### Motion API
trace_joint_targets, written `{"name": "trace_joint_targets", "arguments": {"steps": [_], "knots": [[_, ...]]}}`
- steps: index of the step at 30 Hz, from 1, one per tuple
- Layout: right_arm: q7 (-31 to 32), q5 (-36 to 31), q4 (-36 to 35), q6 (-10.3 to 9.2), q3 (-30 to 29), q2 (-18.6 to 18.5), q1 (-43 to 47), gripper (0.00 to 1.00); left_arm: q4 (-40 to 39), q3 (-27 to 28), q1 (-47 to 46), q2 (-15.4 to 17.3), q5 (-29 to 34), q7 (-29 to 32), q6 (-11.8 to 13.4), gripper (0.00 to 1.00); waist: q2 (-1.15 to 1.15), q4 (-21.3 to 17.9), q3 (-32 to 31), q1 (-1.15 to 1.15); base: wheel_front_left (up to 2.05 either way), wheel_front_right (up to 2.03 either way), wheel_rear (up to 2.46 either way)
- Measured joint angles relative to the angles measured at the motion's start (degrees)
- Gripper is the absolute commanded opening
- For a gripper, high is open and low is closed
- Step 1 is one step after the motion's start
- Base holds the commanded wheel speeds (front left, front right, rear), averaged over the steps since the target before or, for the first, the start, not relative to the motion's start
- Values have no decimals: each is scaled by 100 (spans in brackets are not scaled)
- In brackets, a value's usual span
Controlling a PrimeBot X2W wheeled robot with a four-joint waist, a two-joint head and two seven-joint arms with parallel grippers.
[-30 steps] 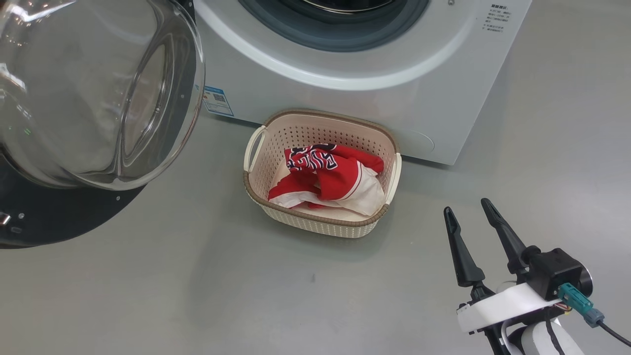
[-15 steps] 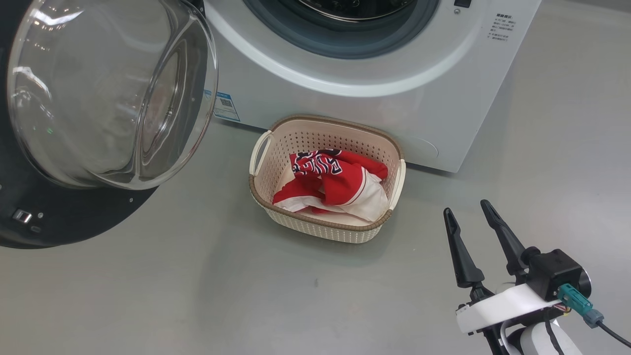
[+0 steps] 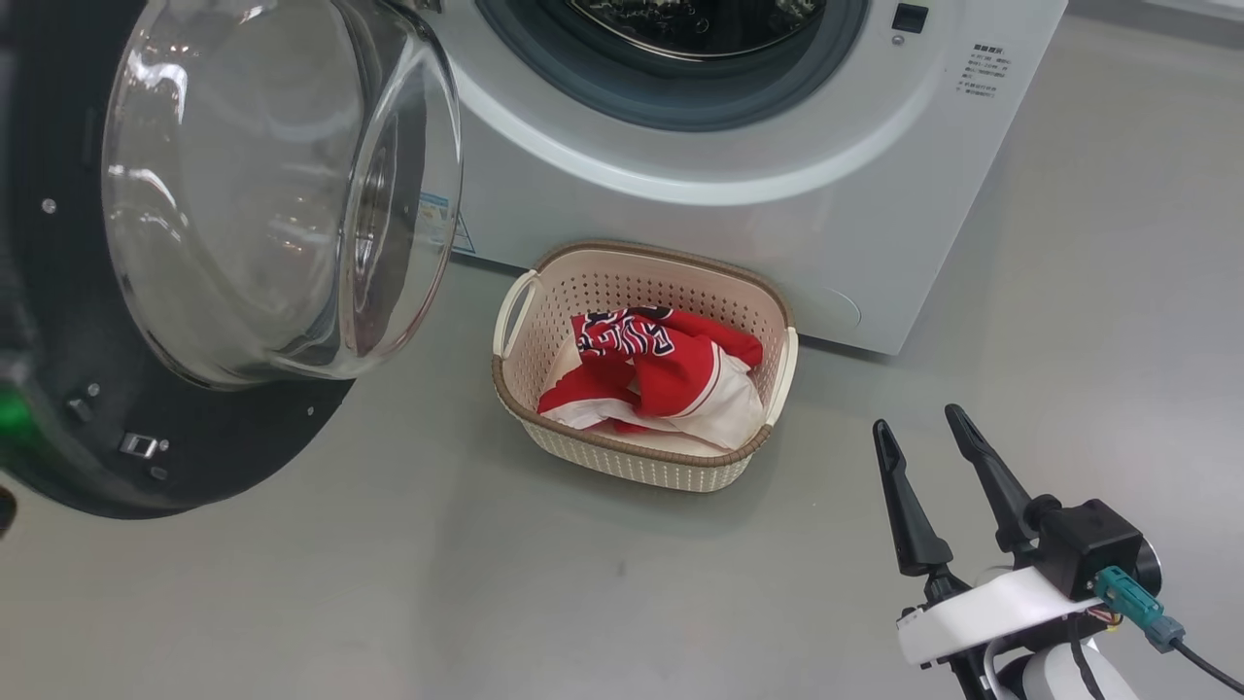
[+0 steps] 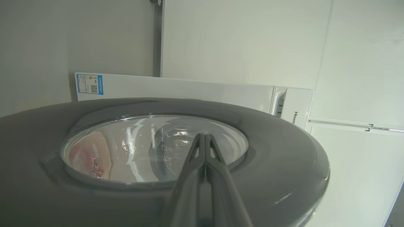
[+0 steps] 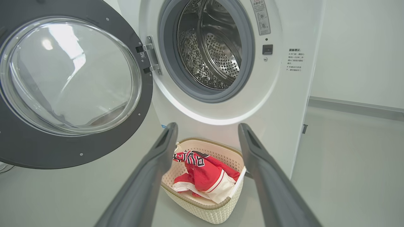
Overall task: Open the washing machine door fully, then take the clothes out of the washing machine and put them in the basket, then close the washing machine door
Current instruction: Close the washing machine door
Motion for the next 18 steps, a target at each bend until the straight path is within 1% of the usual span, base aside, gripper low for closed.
{"name": "trace_joint_targets", "arguments": {"steps": [3, 9, 18], "knots": [[-1, 41, 22, 0, 0, 1, 20, 100, -64, -66, 165, -120, -7, 163, -22, 0, 0, -3, -52, 0, 0, 0, 0], [-2, 44, 27, 0, -2, 7, 62, 100, -275, -214, 346, -346, -25, 506, -170, 0, 0, 6, -125, 0, 0, 0, 0], [-26, 51, 59, 0, 19, 33, 132, 100, -639, -483, 598, -858, -76, 957, -250, 0, 0, 37, -234, 0, 0, 0, 0]]}}
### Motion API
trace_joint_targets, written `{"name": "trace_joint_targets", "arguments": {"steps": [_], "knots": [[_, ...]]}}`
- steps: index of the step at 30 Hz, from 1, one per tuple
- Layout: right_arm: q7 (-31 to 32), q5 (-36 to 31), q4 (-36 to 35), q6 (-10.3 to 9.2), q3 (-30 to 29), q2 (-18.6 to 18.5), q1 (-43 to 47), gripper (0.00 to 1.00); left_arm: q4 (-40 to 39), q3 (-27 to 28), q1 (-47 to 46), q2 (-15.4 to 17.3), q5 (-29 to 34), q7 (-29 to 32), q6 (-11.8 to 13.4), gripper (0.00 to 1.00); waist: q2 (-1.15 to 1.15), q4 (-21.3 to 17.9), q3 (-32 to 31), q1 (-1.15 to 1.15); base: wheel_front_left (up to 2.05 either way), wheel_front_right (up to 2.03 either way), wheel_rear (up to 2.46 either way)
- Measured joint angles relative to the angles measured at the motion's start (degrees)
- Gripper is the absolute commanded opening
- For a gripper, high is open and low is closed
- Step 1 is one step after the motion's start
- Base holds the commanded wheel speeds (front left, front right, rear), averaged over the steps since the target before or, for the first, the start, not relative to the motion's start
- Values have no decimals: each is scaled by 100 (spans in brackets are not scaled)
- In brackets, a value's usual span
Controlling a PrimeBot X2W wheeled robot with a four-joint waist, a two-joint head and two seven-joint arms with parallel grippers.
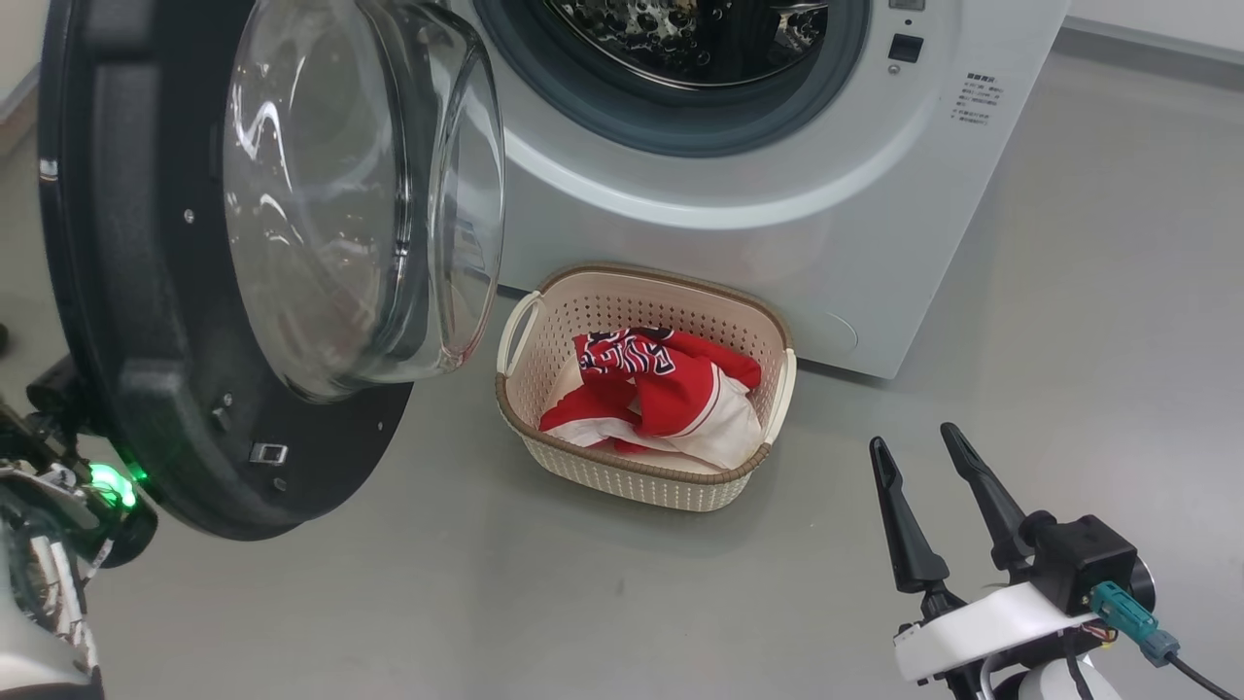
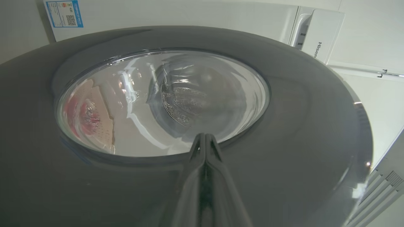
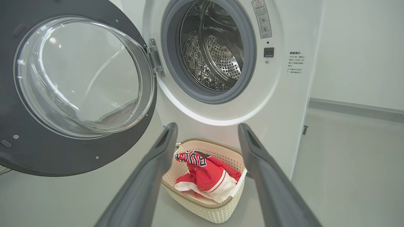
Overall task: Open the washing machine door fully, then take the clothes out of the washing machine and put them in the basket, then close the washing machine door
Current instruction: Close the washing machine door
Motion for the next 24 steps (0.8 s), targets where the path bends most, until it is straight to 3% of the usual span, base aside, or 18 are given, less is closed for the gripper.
{"name": "trace_joint_targets", "arguments": {"steps": [11, 24], "knots": [[-2, 29, 0, -1, 21, 22, 46, 100, -520, -218, 313, -388, -77, 328, -11, 0, 0, -52, -62, 0, 0, 0, 0], [-16, 31, 3, -1, 63, 57, 46, 100, -1109, -416, 808, -483, -350, 560, 76, 0, 0, -419, -32, 0, 0, 0, 0]]}}
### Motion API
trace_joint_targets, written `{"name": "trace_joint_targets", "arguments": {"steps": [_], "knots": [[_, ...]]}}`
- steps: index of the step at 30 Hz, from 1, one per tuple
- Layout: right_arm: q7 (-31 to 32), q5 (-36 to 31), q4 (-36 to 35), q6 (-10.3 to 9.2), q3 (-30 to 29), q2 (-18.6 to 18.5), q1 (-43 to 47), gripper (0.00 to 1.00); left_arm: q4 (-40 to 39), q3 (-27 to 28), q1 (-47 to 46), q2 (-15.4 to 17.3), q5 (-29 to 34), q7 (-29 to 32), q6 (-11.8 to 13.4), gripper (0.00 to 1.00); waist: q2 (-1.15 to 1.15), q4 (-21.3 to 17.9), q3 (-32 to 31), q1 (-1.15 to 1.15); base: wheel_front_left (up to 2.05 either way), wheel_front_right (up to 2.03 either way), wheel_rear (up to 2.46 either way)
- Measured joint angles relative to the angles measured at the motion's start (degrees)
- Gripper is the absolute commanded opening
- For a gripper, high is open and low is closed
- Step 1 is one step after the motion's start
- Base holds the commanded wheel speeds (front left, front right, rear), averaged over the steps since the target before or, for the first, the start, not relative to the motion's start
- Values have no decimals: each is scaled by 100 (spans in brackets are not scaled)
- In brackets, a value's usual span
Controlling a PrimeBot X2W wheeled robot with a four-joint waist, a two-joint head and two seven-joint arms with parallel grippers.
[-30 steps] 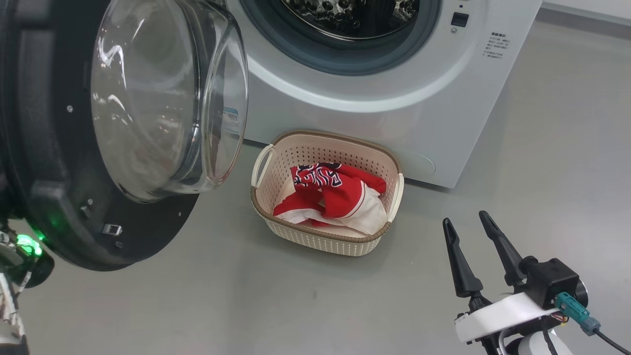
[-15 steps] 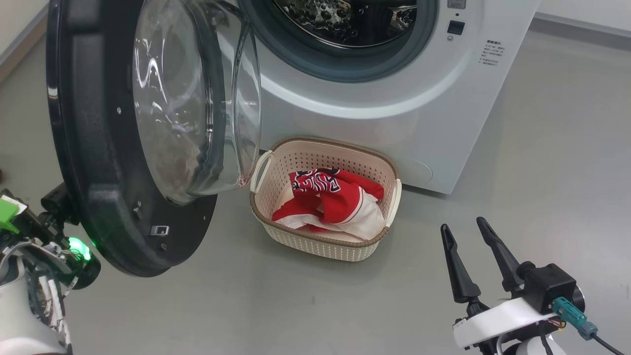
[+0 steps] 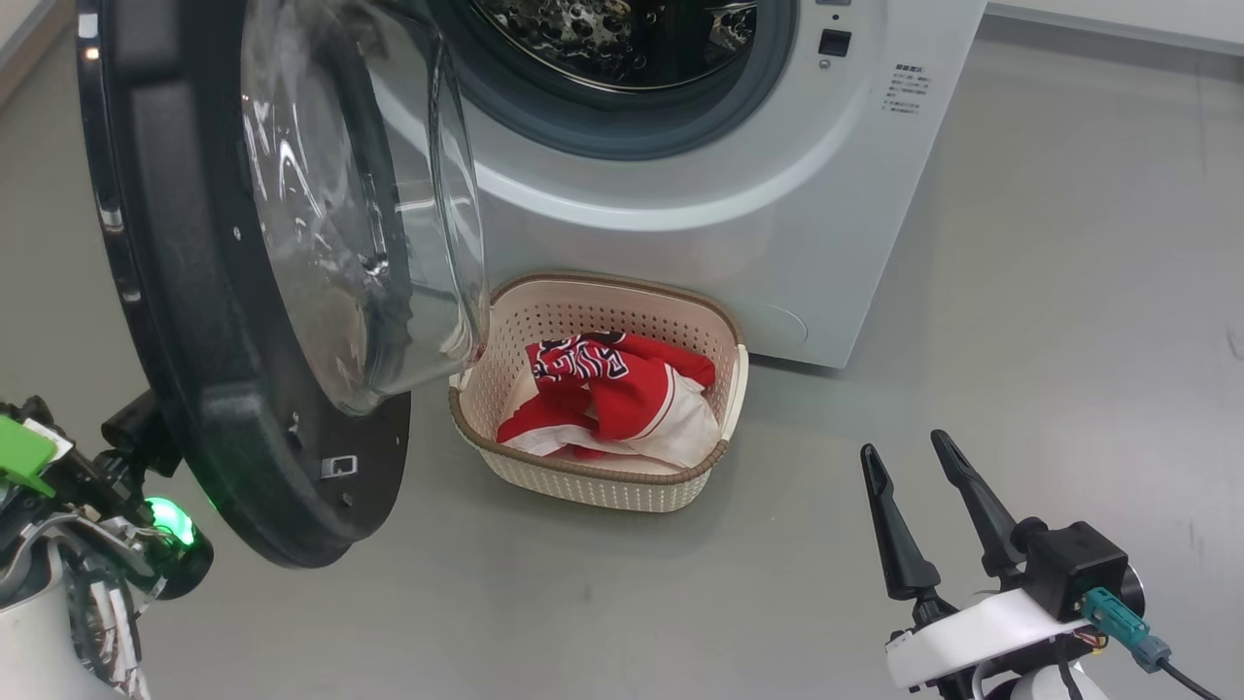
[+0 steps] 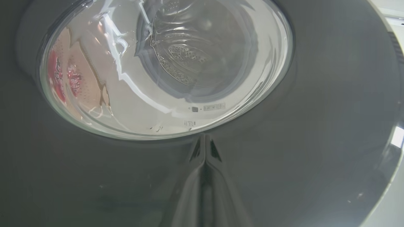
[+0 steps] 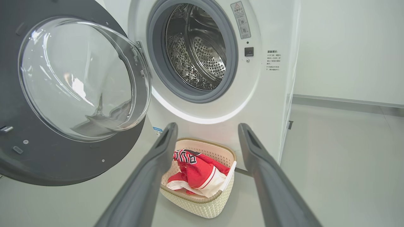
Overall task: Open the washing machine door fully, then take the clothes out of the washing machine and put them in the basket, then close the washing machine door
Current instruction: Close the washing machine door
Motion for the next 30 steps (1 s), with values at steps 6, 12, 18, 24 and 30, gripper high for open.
{"name": "trace_joint_targets", "arguments": {"steps": [6, 12, 18, 24, 30], "knots": [[-1, 1, 4, 0, -18, 0, 0, 100, -238, -193, 169, -10, -91, 78, 89, 0, 0, -161, -21, 0, 0, 0, 0], [-1, 11, 1, -47, -58, 1, 4, 100, -336, -524, 268, -8, -441, 154, 252, 0, 0, -246, -30, 0, 0, 0, 0], [-1, 11, 0, -45, -4, 11, 3, 100, -354, -826, 368, 0, -837, 140, 323, 0, 0, -345, -16, 0, 0, 0, 0], [-1, 11, 5, -44, 35, 12, 1, 100, -342, -1217, 403, -5, -1293, -114, 375, 0, 0, -499, 3, 0, 0, 0, 0], [-1, 11, 8, -44, 48, 24, -3, 100, -269, -1513, 551, 7, -1802, -526, 392, 0, 0, -749, 16, 0, 0, 0, 0]]}}
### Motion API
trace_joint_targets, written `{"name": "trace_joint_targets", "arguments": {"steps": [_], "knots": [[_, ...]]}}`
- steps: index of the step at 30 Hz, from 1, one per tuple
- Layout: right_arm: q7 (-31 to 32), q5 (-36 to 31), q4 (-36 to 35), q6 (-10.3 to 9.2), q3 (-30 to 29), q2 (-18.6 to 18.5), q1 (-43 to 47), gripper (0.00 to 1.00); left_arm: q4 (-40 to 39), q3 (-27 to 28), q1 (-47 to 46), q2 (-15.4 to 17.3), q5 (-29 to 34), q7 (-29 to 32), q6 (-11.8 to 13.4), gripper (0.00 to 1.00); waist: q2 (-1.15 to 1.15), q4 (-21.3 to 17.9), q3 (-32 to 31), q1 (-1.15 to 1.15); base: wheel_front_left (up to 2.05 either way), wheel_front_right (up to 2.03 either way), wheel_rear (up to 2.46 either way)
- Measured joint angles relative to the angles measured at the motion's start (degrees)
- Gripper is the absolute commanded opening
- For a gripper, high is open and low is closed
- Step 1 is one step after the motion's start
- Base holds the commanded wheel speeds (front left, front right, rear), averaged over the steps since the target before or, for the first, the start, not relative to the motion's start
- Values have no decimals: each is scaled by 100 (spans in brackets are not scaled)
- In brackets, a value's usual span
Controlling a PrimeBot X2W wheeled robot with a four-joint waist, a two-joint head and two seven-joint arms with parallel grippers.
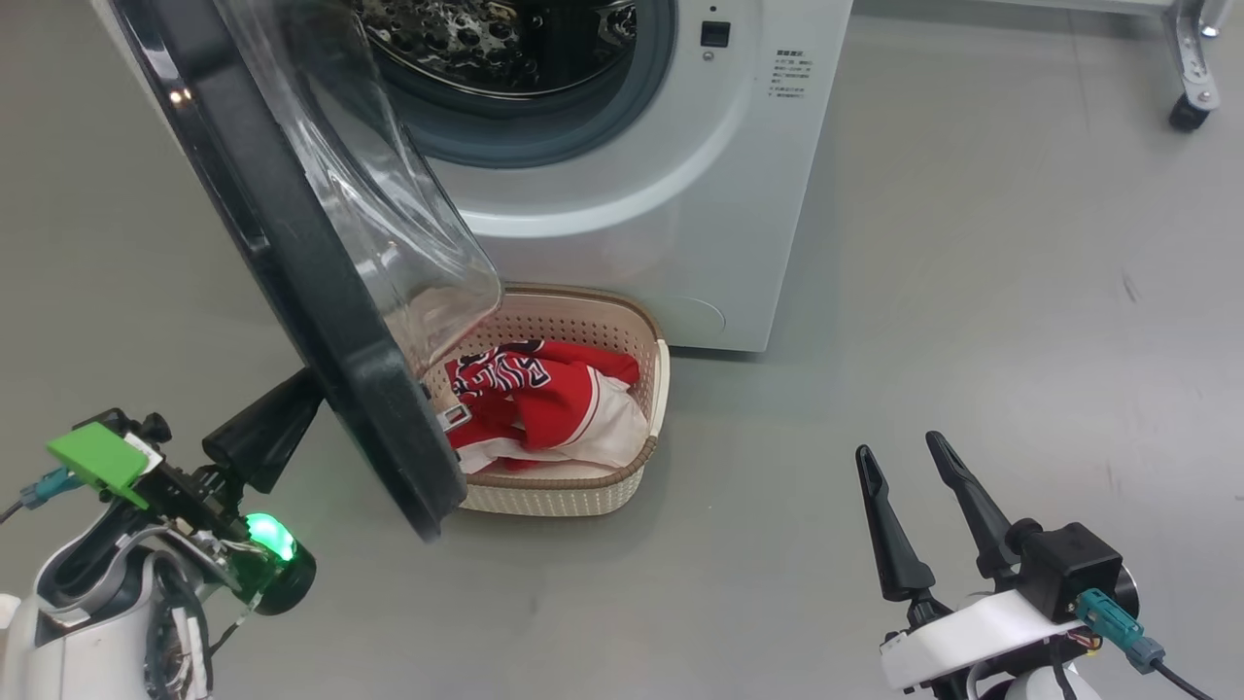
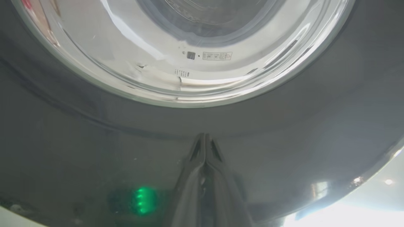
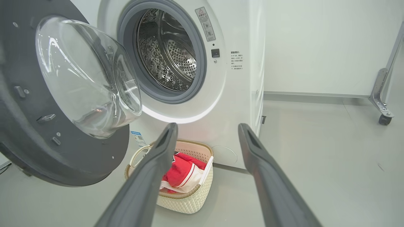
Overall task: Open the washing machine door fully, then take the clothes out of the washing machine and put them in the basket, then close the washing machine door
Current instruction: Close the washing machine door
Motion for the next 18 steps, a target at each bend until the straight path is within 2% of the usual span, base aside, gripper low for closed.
{"name": "trace_joint_targets", "arguments": {"steps": [18], "knots": [[-8, 35, 58, -5, -76, 24, 0, 100, 3, -1027, 16, 2, -730, -904, -138, 0, 0, -678, 10, 0, 0, 0, 0]]}}
